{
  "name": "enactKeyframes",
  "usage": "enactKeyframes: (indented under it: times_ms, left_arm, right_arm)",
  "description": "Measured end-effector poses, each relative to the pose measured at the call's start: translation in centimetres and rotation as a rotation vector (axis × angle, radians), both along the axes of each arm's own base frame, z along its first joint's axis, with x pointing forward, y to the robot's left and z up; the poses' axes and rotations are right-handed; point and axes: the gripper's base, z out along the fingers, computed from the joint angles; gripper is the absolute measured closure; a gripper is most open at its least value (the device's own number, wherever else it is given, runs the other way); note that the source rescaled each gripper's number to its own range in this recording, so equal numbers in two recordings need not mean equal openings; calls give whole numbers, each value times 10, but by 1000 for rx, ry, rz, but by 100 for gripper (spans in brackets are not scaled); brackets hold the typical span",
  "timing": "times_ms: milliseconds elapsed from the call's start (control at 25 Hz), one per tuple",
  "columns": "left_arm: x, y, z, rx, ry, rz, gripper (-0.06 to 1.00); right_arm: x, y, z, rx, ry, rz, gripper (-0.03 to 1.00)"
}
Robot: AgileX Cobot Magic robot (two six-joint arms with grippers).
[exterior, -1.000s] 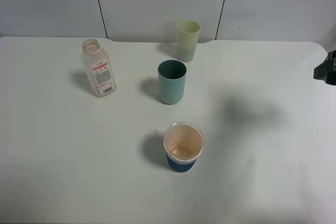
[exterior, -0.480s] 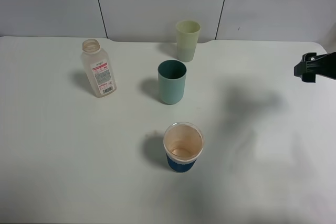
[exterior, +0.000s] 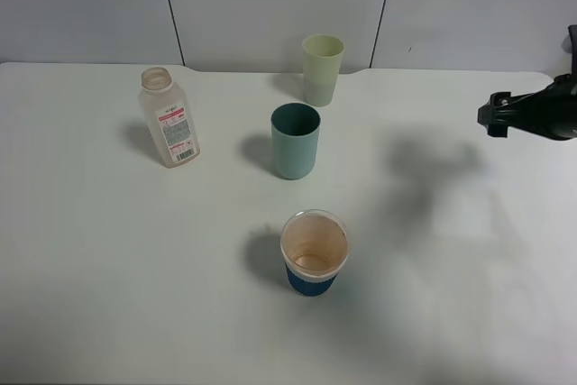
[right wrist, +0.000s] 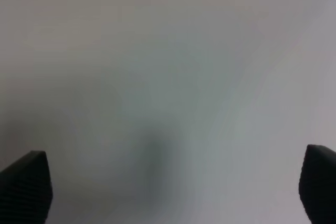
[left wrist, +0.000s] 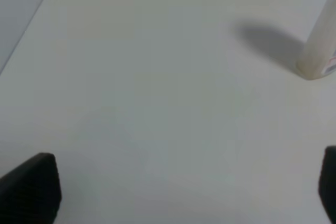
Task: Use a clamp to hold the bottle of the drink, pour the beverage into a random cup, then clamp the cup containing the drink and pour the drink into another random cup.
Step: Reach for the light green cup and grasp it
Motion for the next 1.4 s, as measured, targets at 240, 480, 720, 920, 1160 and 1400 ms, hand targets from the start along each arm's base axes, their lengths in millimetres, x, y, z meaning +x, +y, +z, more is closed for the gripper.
enactKeyframes:
  times_ms: [240, 480, 720, 920, 1160, 1400]
  left_arm:
    - [0, 0, 0, 0, 0, 0, -6]
    - [0, 0, 0, 0, 0, 0, -6]
    - [0, 0, 0, -1, 0, 0, -6]
    - [0, 0, 0, -1, 0, 0, -6]
    - [0, 0, 0, -1, 0, 0, -6]
    - [0, 0, 0, -1, 0, 0, -6]
  right_arm:
    - [16, 6, -30, 21, -39, 87, -3]
    - [41, 16, -49, 73, -66, 198, -3]
    - [70, 40, -58, 29, -69, 396, -3]
    - [95, 68, -57, 14, -104, 526, -3]
    - [123, 93, -52, 7, -171, 587, -3]
    - [140, 113, -67, 21, -205, 674, -3]
